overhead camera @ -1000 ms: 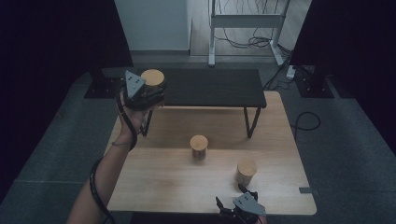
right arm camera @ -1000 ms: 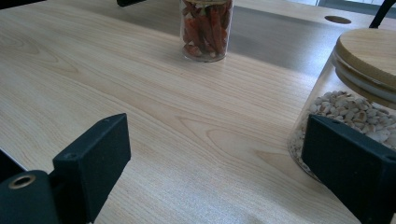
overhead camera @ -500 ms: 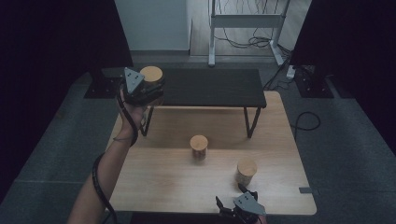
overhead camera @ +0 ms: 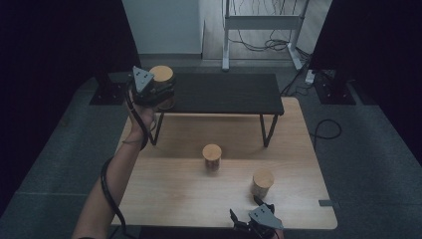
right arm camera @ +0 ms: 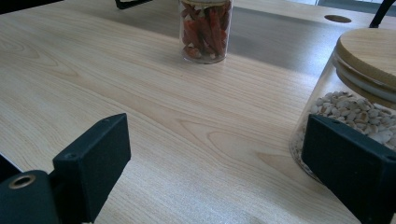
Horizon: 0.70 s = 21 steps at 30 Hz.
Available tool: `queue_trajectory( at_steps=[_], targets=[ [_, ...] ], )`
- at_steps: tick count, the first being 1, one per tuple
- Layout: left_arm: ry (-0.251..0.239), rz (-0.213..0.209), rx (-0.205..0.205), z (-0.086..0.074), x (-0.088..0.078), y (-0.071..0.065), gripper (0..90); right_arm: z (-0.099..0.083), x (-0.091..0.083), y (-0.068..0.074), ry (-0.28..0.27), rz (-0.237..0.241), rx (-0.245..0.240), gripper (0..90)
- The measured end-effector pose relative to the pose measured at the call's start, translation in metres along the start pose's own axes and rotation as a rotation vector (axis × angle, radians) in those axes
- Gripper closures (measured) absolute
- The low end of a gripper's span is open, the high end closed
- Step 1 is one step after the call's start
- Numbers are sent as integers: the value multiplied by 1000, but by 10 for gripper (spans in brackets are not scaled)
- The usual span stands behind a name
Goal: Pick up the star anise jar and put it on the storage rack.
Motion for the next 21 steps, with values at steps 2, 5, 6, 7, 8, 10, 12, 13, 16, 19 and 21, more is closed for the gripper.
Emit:
queue_trajectory(
  at_steps=[2,5,6,7,8,10,12,13,16,19,21],
  targets=[
    [-1,2,-1,1,3,0,261,0,0,0,0,1,0,77],
    [-2,6,-5,1,6,0,261,0,0,0,0,1,4,77],
    [-3,8,-7,0,7,0,261,0,0,-1,1,1,4,77],
    [-4,9,-9,0,8,0,261,0,0,-1,1,1,5,77],
    [-5,11,-11,0,9,0,261,0,0,-1,0,1,5,77],
    [-5,17,-8,-1,11,-1,261,0,0,-1,0,1,3,77],
    [-9,22,-9,-2,13,-1,261,0,0,0,-1,2,2,77],
    [-11,24,-8,-3,14,-2,261,0,0,0,-1,3,2,77],
    [-12,34,-3,-4,16,-2,261,0,-1,0,-2,4,0,77],
    [-6,42,-3,-5,19,-1,261,0,-1,0,-3,1,0,77],
    [-1,49,-3,-6,21,0,261,0,-1,1,-5,-1,0,77]
  ],
)
Point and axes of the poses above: each handheld gripper's, and its own axes: x roughly forward along the jaws, z roughly out of its top, y roughly to its left, the point moved 3 cm from there along x, roughly forward along the jaws
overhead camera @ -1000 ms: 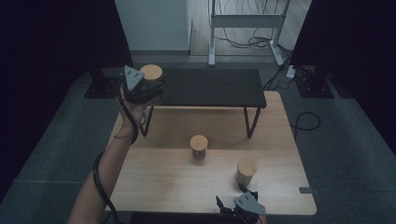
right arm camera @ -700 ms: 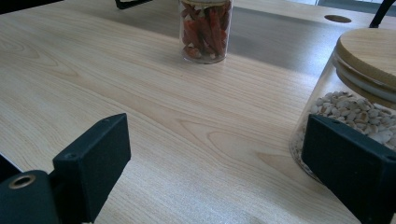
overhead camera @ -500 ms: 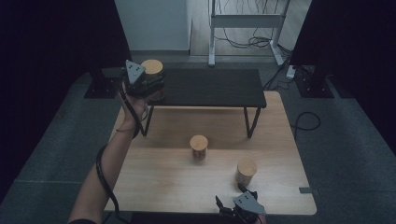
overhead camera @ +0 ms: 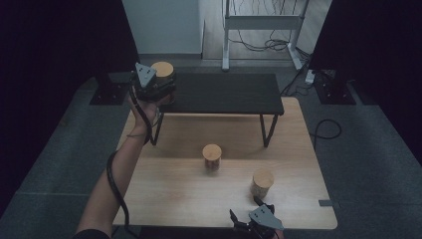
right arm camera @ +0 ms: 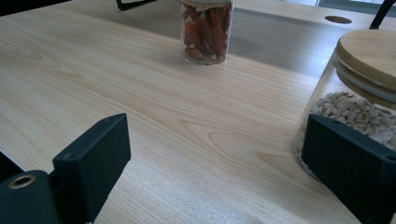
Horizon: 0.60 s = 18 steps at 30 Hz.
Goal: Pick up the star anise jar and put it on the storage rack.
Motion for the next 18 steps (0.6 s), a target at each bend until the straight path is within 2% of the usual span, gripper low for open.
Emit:
queue_trajectory(
  at_steps=[5,11,18],
  targets=[
    [5,-7,-28,-2,4,6,261,0,0,0,-2,-6,2,77],
    [3,5,-26,-1,10,7,261,0,-1,1,-4,-17,5,77],
    [6,1,-20,-3,16,7,261,0,0,0,-1,-20,9,77]
  ],
)
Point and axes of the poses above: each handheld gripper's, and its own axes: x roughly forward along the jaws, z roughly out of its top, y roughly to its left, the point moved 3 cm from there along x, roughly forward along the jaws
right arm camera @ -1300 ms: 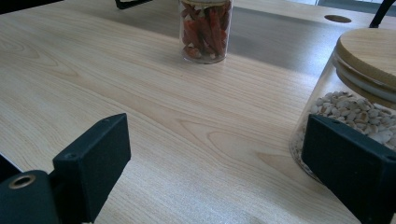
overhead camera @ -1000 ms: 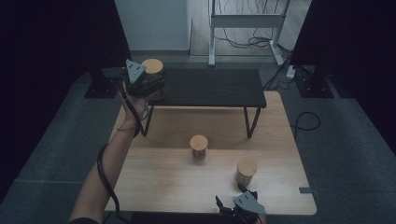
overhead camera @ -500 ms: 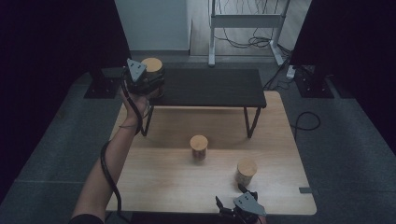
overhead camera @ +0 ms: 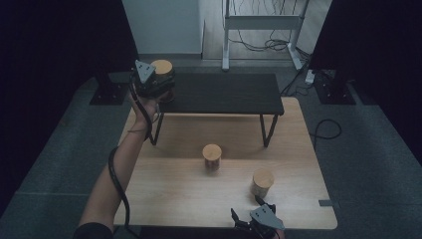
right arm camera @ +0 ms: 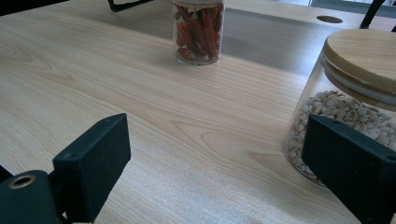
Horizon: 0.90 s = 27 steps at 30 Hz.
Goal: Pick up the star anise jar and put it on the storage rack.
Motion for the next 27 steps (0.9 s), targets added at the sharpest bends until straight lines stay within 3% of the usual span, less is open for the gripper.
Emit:
queue_trajectory(
  at_steps=[13,27],
  targets=[
    [17,1,-4,-3,9,-1,261,0,0,0,3,-4,1,77],
    [20,-5,-58,-5,11,8,260,0,0,0,2,-4,-2,77]
  ],
)
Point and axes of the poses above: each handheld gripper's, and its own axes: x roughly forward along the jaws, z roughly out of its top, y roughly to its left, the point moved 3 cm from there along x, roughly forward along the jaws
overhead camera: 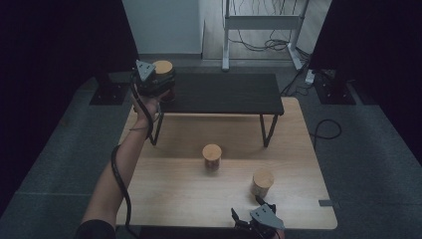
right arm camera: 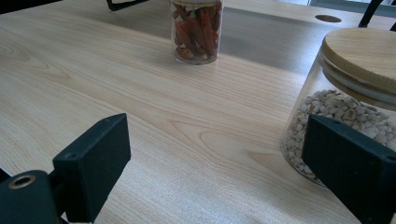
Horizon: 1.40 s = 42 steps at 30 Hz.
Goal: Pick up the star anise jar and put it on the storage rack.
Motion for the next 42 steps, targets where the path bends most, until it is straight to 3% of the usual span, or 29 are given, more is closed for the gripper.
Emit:
queue_trajectory(
  at_steps=[26,31,42],
  targets=[
    [10,11,5,1,-1,-2,254,0,0,0,-1,7,-6,77],
    [2,24,6,3,-2,-2,153,0,0,1,-1,8,-7,77],
    [7,23,7,3,-11,-5,79,1,1,2,-2,10,-8,76]
  ],
)
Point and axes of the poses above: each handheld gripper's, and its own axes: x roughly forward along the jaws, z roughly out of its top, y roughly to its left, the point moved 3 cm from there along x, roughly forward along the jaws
